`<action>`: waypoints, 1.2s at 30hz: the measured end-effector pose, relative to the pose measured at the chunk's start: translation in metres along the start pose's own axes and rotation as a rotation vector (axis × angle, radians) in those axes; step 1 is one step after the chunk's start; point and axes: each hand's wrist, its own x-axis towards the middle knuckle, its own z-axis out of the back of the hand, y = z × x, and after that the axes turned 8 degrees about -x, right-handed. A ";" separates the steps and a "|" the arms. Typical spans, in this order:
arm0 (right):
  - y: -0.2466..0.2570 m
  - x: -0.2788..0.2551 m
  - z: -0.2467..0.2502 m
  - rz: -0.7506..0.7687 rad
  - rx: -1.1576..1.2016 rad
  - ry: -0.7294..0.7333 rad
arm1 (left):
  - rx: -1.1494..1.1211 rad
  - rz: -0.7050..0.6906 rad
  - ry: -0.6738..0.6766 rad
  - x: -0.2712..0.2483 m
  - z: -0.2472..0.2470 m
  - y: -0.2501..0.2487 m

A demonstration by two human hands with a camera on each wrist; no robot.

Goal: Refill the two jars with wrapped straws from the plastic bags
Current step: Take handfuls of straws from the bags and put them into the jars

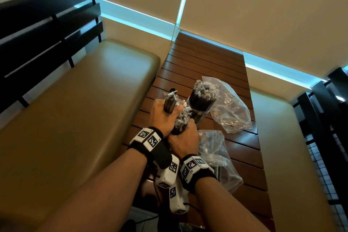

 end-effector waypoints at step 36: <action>-0.011 -0.004 0.006 0.051 -0.215 0.107 | 1.032 -0.236 0.472 -0.012 0.009 -0.015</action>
